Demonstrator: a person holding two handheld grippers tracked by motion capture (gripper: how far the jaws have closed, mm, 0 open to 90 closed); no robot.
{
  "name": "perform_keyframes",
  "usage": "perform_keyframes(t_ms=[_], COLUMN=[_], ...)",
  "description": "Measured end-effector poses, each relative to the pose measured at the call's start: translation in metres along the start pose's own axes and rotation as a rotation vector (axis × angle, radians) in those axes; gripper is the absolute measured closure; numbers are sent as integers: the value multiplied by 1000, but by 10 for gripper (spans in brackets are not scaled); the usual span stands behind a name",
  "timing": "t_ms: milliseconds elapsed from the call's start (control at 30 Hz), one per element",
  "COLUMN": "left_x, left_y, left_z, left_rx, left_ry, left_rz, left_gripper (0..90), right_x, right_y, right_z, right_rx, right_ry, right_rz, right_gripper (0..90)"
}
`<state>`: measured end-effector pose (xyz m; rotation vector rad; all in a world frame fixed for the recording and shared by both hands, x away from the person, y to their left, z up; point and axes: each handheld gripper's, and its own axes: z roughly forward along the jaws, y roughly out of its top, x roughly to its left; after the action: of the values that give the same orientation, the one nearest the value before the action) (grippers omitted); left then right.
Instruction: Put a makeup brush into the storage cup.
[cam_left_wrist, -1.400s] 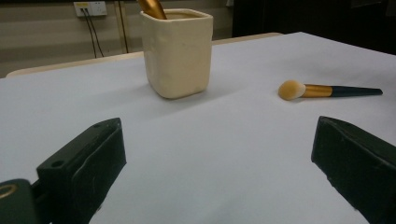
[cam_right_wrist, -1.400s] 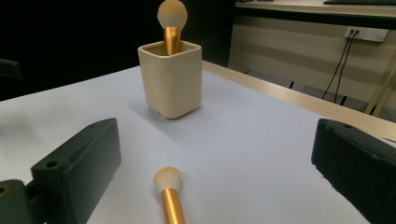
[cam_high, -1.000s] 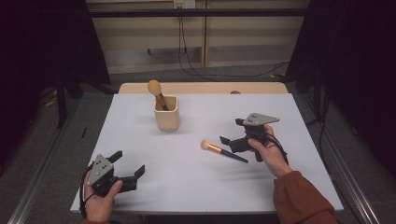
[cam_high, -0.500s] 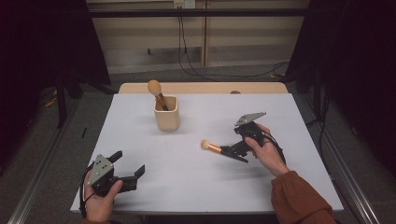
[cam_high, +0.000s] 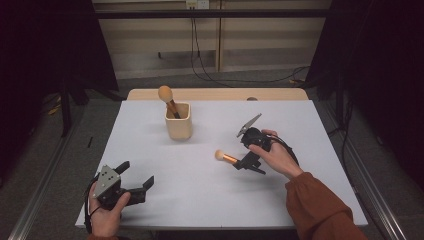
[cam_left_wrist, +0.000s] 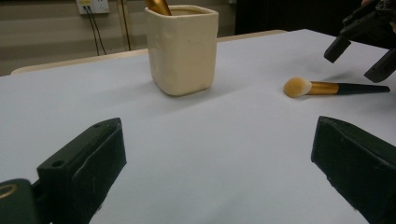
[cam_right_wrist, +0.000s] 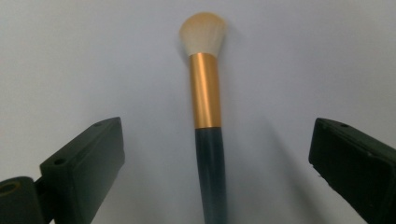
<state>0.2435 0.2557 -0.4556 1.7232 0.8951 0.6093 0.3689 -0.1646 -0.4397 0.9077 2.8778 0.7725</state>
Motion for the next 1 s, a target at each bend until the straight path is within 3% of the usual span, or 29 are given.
perform_keyframes(t_ms=[133,367,433,633,733,900,1000], left_x=[-1,0,0,0,0,0,0], left_y=[0,-1,-1,-1,-1,-1,-1], left_z=[1,1,1,2,2,2,2], left_rx=[-1,18,17,21,21,21,23], left_ry=[-4,1,-1,-1,1,-1,3], left_rz=[2,3,3,7,6,3,5], left_gripper=[31,31,31,31,33,33,33], right_x=[2,-3,-3,-1,-2,1,4], right_y=[12,25,28,30,29,28,29], right_z=[7,13,14,23,27,30,31], right_rx=[112,216,245,284,301,312,322], right_ry=[-42,-49,-51,-47,-69,-57,-61], right_rz=[-27,-54,-68,-71,-72,-97,-105], right_gripper=[35,69,121,253,308,398,408])
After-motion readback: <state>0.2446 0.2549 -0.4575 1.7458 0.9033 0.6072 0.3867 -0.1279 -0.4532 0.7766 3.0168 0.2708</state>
